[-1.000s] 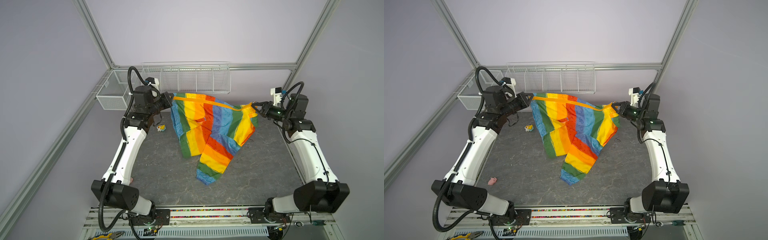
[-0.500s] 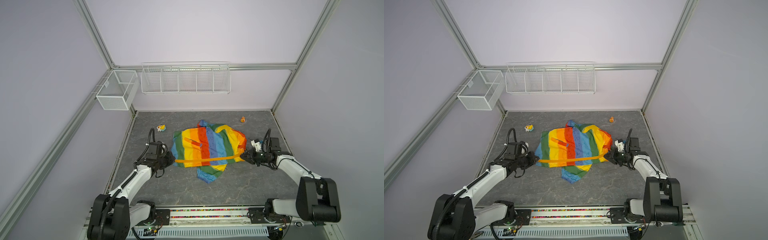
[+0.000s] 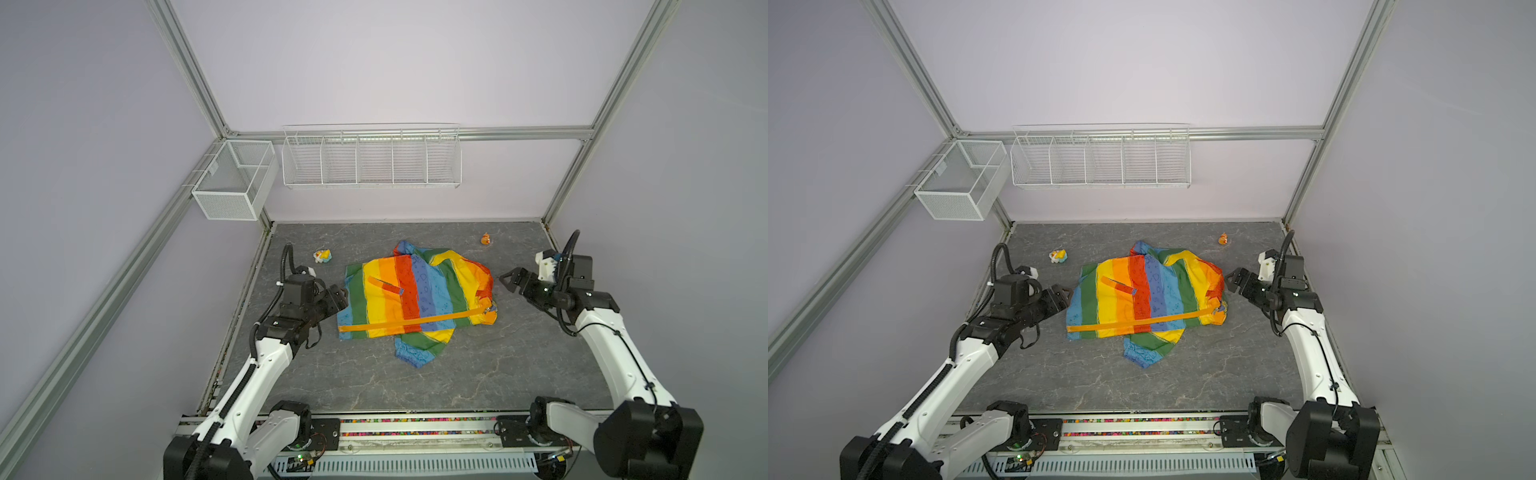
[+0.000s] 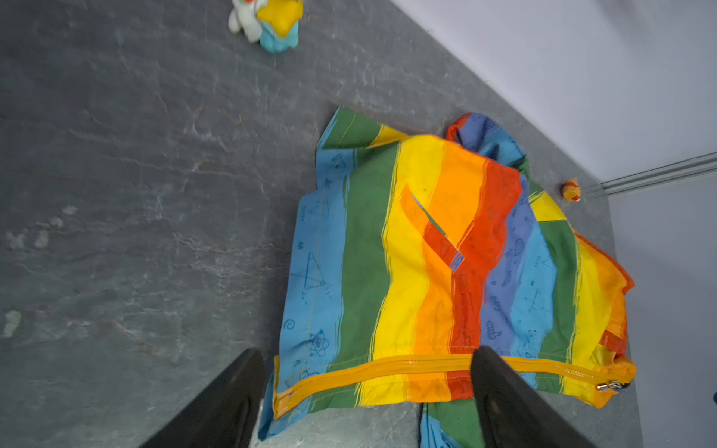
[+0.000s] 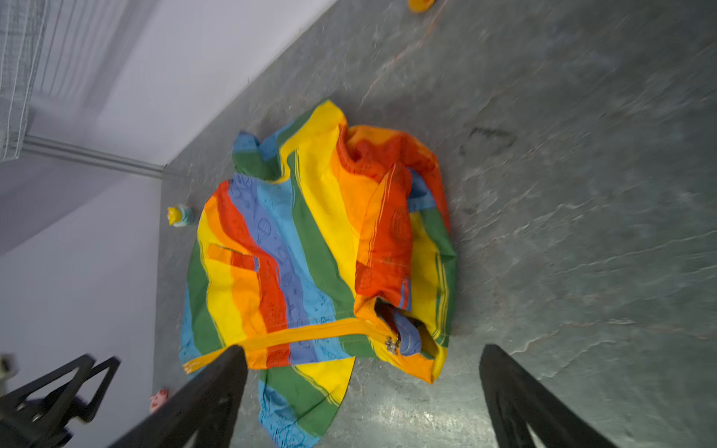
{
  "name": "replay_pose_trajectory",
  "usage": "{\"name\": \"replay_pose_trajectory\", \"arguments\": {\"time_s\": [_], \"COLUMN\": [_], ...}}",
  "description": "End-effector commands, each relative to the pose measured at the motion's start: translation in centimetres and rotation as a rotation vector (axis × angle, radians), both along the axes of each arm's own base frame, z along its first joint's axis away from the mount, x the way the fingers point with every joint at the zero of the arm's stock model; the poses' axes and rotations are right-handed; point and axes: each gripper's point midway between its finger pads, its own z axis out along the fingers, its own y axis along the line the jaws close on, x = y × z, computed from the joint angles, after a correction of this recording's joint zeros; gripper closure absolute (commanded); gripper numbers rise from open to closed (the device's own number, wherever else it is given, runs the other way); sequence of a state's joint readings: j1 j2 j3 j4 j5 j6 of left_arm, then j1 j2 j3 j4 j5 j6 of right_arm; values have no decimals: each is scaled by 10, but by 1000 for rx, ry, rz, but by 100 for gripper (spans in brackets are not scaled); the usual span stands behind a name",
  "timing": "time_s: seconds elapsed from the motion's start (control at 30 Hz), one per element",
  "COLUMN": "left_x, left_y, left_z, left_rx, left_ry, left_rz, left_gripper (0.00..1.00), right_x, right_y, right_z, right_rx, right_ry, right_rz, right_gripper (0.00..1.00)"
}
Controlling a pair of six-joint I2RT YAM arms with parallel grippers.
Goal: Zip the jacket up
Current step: 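Open both grippers and raise them off the jacket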
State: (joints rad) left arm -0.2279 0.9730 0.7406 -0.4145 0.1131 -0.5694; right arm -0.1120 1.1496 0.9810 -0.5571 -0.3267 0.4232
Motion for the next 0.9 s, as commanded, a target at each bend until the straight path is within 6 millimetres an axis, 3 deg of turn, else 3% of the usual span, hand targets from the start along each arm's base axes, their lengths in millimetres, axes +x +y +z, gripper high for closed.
{"name": "replay_pose_trajectory", "arguments": {"time_s": [0.0,0.07,0.1,0.2,0.23,0.3,0.43,0.5,0.57,0.73,0.87], "left_x": [7,13,15,16,16,16,10,17,25,40,45], "left_y": [13,20,22,22,22,22,29,42,56,94,111], "left_z": [48,74,90,136,143,165,194,186,168,88,26], "left_rx": [84,128,157,214,230,244,239,285,361,581,653], "left_ry": [-146,-233,-292,-437,-469,-585,-760,-764,-745,-638,-517], "left_rz": [18,38,32,3,-5,1,54,130,202,378,446], "left_gripper": [12,8,7,0,2,5,1,1,1,1,1], "right_x": [-7,-9,-5,8,9,6,15,19,19,26,19], "right_y": [-51,-83,-89,-90,-97,-115,-119,-120,-129,-129,-125], "right_z": [8,27,39,75,82,95,126,134,113,42,-25], "right_rx": [-161,-238,-251,-245,-244,-232,-253,-279,-362,-692,-753], "right_ry": [52,26,-29,-185,-215,-283,-511,-610,-578,-389,-307], "right_rz": [-249,-438,-473,-469,-524,-656,-642,-647,-694,-600,-550], "right_gripper": [4,1,1,5,2,9,11,11,11,11,11]}}
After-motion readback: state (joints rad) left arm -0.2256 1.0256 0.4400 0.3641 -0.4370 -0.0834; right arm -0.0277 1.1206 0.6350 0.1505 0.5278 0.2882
